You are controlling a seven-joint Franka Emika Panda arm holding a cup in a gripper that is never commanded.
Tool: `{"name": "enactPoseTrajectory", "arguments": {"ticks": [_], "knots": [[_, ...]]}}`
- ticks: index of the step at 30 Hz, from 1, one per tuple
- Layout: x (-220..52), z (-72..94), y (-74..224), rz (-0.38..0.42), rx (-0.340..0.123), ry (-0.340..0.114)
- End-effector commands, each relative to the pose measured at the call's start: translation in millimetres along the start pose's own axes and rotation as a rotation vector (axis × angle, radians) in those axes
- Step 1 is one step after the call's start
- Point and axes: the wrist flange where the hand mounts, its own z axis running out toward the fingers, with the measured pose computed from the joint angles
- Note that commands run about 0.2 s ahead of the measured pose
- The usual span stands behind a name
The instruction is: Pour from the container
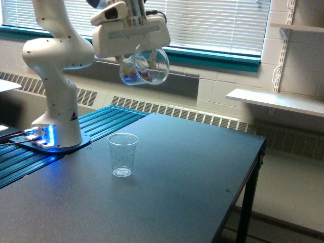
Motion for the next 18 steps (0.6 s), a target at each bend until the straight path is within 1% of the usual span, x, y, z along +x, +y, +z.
{"name": "enactPoseTrajectory", "arguments": {"ticks": [1, 3, 5, 9, 12, 14, 16, 18], "knots": [[-29, 14.3, -12, -0.025, -0.024, -0.043], [-36, 16.4, -12, -0.031, -0.029, -0.050], [-42, 15.9, -13, -0.028, -0.038, -0.047], [-54, 11.8, -9, -0.010, -0.015, -0.045], [-66, 8.8, -3, 0.011, -0.024, -0.044], [-75, 7.1, 1, 0.017, -0.014, -0.048], [-85, 6.0, 6, 0.033, -0.015, -0.046], [-95, 6.1, 11, 0.042, -0.013, -0.054]]}}
